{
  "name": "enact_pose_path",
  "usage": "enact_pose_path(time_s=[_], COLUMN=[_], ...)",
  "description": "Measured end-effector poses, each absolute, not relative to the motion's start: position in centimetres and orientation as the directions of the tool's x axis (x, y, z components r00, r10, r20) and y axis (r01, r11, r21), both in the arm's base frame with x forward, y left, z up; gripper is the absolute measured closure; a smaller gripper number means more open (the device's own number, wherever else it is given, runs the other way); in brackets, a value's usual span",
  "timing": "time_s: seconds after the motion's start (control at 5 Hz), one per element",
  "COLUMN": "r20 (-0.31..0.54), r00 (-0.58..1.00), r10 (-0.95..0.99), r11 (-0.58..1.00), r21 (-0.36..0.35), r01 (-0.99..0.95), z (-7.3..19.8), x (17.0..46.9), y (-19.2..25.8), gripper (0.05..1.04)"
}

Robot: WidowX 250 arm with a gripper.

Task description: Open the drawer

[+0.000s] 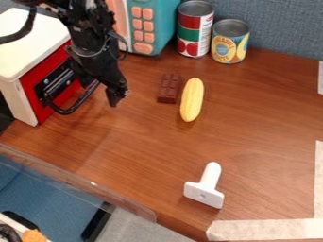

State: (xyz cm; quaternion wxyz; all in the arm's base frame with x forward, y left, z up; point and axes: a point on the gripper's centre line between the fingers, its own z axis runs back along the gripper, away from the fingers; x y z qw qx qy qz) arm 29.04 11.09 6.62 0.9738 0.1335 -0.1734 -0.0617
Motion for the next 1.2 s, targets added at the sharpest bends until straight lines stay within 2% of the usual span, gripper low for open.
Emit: enact_pose_path(time_s=[0.2,0.8,1.0,1.2], r20=[0.316,0.252,0.239,0.226], r00=[0.936,0.959,0.964,0.97], r10=[-0.154,-0.13,-0.118,-0.088], r11=[0.949,0.944,0.945,0.955], r21=[0.311,0.326,0.324,0.296], r01=[0.052,0.042,0.035,0.017], z=[6.4,3.9,3.6,3.4], x=[29.1,28.9,28.8,28.3], y=[11.7,12.7,12.8,12.8], gripper=[0.083,0.083,0.133,0.418])
